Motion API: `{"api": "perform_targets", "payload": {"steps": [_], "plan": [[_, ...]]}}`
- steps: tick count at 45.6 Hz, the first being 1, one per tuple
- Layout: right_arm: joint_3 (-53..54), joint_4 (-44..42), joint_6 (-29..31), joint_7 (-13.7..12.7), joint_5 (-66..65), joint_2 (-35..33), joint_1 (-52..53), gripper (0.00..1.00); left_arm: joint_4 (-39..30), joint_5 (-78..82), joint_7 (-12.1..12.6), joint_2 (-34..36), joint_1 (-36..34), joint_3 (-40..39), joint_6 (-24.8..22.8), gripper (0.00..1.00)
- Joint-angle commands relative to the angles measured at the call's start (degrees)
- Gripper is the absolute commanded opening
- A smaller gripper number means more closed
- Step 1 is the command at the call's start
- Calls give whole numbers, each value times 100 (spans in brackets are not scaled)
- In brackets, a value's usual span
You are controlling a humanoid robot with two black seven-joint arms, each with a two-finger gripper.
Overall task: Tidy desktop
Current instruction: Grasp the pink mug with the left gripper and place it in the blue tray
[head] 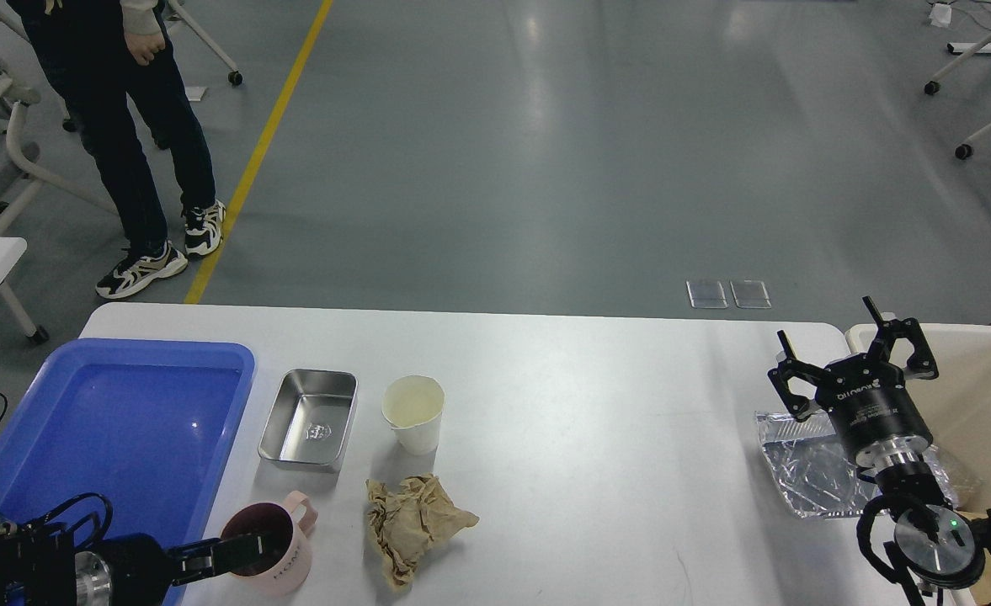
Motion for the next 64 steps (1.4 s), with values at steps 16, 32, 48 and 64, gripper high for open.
{"api": "perform_targets", "payload": {"steps": [16,32,48,64], "plan": [[27,-10,1,9,0,1,-9,100,79,403,-519,56,-15,306,-8,17],[36,-19,-8,9,0,1,0,100,88,403,-870,109,-33,306,-43,0],[27,-19,-26,9,-9,19,18,100,-316,307,-976,1364,-402,183,-640,0],[1,-10,-26,9,-132,28,26,100,-290,-511,-1204,2983,-472,-336,-702,0]]}}
